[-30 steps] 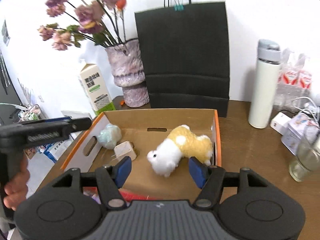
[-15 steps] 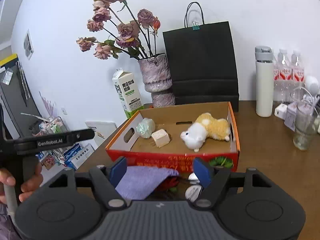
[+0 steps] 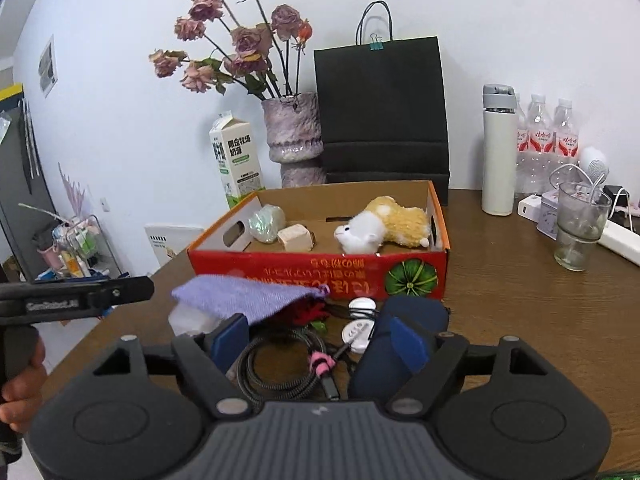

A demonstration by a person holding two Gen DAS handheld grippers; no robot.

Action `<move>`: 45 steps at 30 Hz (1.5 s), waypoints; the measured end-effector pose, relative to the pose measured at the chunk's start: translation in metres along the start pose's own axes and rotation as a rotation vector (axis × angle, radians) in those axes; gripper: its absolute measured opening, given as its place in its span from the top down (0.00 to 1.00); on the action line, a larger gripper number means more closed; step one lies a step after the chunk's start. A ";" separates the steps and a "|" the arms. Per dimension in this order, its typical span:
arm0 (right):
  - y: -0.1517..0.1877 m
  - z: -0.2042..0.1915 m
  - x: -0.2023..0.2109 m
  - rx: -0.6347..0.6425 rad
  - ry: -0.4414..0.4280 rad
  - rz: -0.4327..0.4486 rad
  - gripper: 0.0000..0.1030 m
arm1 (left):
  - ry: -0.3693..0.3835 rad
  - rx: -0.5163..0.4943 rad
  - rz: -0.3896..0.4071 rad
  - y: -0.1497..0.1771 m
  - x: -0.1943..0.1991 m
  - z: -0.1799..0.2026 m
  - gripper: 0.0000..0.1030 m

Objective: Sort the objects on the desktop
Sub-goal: 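Withdraw both tools from the box back to the table items, then grasp the white plastic container with the left tool while the right tool grasps the navy pouch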

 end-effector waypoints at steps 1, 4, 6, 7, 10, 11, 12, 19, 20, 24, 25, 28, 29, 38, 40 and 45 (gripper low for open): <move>0.002 0.000 0.000 -0.003 0.000 -0.004 0.24 | 0.009 -0.005 0.004 0.002 0.002 0.003 0.15; 0.006 0.000 -0.001 0.002 0.005 -0.004 0.24 | 0.034 -0.019 0.009 0.007 0.008 0.012 0.12; 0.008 -0.001 -0.001 -0.009 -0.002 -0.006 0.24 | 0.038 -0.031 0.008 0.010 0.011 0.015 0.11; 0.009 -0.001 -0.001 -0.015 -0.006 -0.010 0.23 | 0.039 -0.034 0.011 0.011 0.012 0.017 0.10; 0.010 -0.003 0.001 -0.006 -0.002 -0.003 0.23 | 0.040 -0.024 0.009 0.012 0.011 0.016 0.09; 0.010 -0.003 0.002 -0.005 -0.003 0.002 0.23 | 0.038 -0.024 0.003 0.013 0.010 0.016 0.09; 0.010 -0.003 0.002 -0.008 -0.004 0.001 0.23 | 0.035 -0.025 -0.001 0.014 0.009 0.015 0.09; 0.018 0.001 0.001 -0.026 0.007 -0.009 0.23 | 0.041 -0.015 -0.007 0.028 0.010 0.014 0.08; 0.020 0.001 0.001 -0.031 0.007 -0.009 0.23 | 0.043 -0.013 -0.011 0.031 0.010 0.013 0.08; 0.025 0.000 0.002 -0.050 0.012 -0.006 0.23 | 0.060 0.002 -0.013 0.036 0.011 0.010 0.08; 0.026 -0.001 0.003 -0.054 0.010 -0.006 0.23 | 0.061 0.005 -0.007 0.036 0.013 0.010 0.08; 0.029 -0.003 0.008 -0.049 0.013 0.007 0.23 | 0.060 -0.002 0.014 0.039 0.018 0.009 0.07; 0.030 -0.003 0.010 -0.044 0.016 0.018 0.23 | 0.057 -0.010 0.020 0.041 0.018 0.009 0.07; 0.046 0.027 0.018 -0.112 -0.025 0.087 0.23 | 0.090 0.025 0.026 0.068 0.023 0.015 0.05; 0.050 0.024 0.010 -0.075 0.005 0.064 0.23 | 0.092 0.015 0.014 0.069 0.012 0.018 0.05; 0.048 0.015 -0.022 0.012 0.093 0.003 0.25 | 0.069 0.011 0.027 0.055 -0.022 0.021 0.09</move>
Point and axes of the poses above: each gripper's, at about its wrist camera, not at the fingertips, and x roughly against the way its jaws point, z to its right, y to its underside, the point moved 7 cm from there along -x, roughly the way its jaws point, and after that the axes turned 6 degrees about y, right-handed, at the moved point
